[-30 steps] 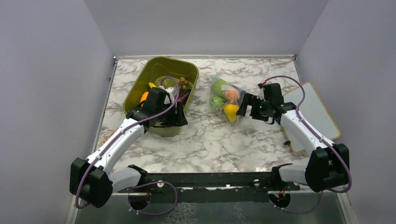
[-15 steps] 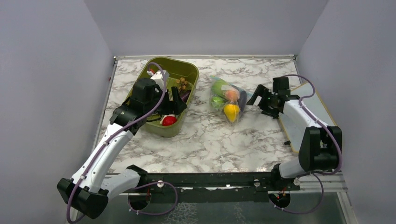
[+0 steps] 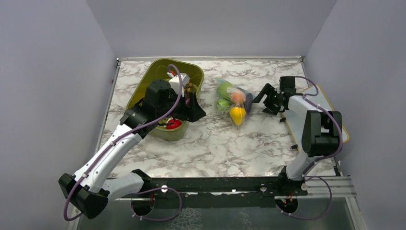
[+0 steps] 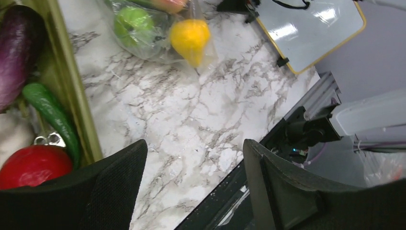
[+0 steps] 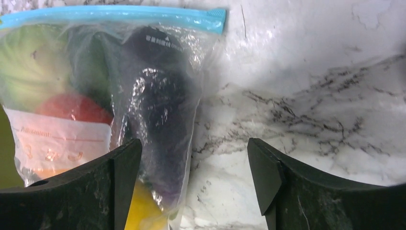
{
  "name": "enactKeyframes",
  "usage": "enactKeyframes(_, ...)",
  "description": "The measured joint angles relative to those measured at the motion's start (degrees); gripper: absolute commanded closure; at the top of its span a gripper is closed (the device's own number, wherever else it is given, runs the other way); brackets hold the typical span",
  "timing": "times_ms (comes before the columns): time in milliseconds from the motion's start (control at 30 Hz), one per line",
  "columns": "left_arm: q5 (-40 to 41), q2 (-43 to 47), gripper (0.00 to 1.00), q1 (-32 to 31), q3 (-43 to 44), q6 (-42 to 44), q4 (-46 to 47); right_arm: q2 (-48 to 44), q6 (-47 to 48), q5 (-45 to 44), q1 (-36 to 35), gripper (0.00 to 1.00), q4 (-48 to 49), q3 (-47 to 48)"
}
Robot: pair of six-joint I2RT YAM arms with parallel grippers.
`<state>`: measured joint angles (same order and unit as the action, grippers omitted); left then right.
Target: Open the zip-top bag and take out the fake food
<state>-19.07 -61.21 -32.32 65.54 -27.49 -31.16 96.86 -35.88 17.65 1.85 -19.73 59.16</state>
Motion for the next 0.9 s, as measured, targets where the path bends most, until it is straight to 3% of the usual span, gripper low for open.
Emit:
enactKeyframes(600,6.9,-7.6,0.27,-17.1,-1.7,-1.9,5.4,7.6,-2.3,8.0,0.9,0.56,14.9,-0.2)
enactKeyframes(700,8.3,-7.9,0.27,-18.1,-2.0,-2.6,6.3,7.8,-2.8,10.1,1.2,0.56,18.1,-1.4)
enactKeyframes(900,11.0,-7.9,0.27,-18.6,-2.1,-3.6,7.3,8.5,-4.5,12.7,1.5,0.42,22.3,-3.1)
